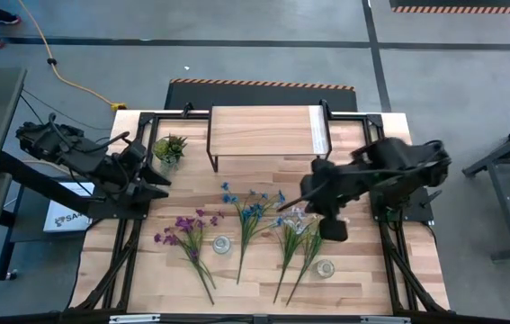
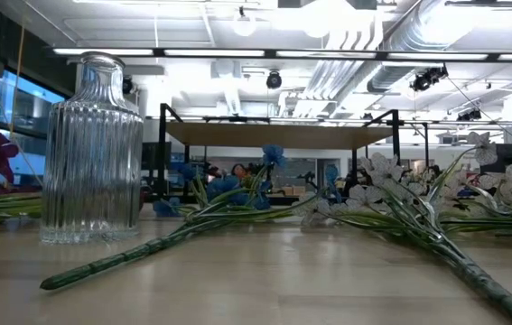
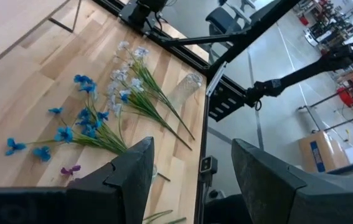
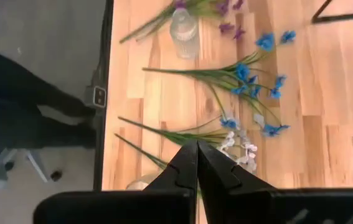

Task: Pick and place flowers into a vace then onto a shelf
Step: Put the left white flowers into the right transparent vase

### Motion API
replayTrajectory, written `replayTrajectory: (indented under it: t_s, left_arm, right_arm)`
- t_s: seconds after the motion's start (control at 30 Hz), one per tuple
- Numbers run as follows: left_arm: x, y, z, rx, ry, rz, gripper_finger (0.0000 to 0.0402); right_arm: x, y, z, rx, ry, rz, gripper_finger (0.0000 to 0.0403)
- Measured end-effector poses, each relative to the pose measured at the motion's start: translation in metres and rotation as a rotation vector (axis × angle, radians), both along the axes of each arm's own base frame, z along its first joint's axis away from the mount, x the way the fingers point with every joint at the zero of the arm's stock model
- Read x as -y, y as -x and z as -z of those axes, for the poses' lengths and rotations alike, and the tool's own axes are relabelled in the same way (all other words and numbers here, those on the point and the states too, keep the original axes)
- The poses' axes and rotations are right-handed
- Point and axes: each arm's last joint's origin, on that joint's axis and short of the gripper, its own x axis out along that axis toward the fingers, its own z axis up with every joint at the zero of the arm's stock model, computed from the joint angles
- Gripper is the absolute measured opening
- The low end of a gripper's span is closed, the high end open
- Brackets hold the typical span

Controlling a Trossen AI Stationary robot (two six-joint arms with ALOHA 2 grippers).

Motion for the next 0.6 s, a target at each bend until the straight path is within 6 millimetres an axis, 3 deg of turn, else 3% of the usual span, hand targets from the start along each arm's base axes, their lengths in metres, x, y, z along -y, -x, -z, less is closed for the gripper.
replayTrajectory:
  t_s: [0.3,0.6]
  left_arm:
    - [0.002,-0.003,0.001,-0.012,-0.018,0.026,0.0248]
    - [0.002,-0.002,0.003,-0.033,-0.028,0.026,0.0248]
  right_arm:
    - [-0.012,-0.034,0.03,-0.091,0.041,-0.084,0.0001]
    - [-0.019,-0.072,0.071,-0.182,0.118,-0.278,0.0001]
